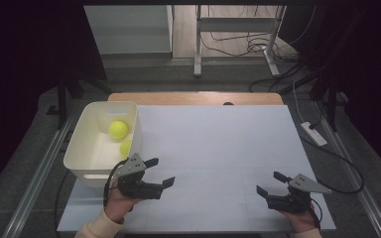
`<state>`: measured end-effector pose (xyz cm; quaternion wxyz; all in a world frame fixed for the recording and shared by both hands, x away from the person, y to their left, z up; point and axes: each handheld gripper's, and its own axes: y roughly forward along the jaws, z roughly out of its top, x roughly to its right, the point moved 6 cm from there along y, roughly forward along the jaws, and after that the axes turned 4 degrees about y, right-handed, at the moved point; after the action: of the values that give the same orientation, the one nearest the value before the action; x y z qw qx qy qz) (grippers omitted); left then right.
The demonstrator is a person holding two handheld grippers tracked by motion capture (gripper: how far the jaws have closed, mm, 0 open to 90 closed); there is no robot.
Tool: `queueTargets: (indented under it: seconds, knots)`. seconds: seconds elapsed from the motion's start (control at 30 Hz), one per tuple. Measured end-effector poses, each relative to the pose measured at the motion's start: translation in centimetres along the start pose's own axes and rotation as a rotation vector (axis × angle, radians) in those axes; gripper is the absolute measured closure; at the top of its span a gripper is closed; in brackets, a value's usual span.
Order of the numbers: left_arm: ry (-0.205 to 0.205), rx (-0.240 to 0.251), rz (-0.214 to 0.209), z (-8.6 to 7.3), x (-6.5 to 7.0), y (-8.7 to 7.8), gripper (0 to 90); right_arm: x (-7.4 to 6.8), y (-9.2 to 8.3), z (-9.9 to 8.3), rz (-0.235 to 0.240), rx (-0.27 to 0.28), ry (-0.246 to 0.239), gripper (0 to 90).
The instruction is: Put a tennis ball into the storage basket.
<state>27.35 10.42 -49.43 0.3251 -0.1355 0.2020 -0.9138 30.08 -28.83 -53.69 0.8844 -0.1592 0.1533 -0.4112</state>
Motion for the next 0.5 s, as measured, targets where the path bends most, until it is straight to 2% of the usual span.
queueTargets:
  seconds: [0.1,0.23,0.5]
  knots:
    - [-0.007,-0.005,0.000,-1.3,0.0,-0.1,14.4,-0.2,0.0,-0.1,0.013,-0.007,-0.004,12.4]
    - [0.005,-0.012,0.011,-2.9,-0.1,-0.3,14.4,-0.3,0.0,-0.2,0.024,-0.008,-0.005,12.5]
    - [-0.011,-0.019,0.025,-4.9,-0.5,-0.5,14.2,-0.7,0.0,-0.6,0.052,-0.025,-0.016,12.5]
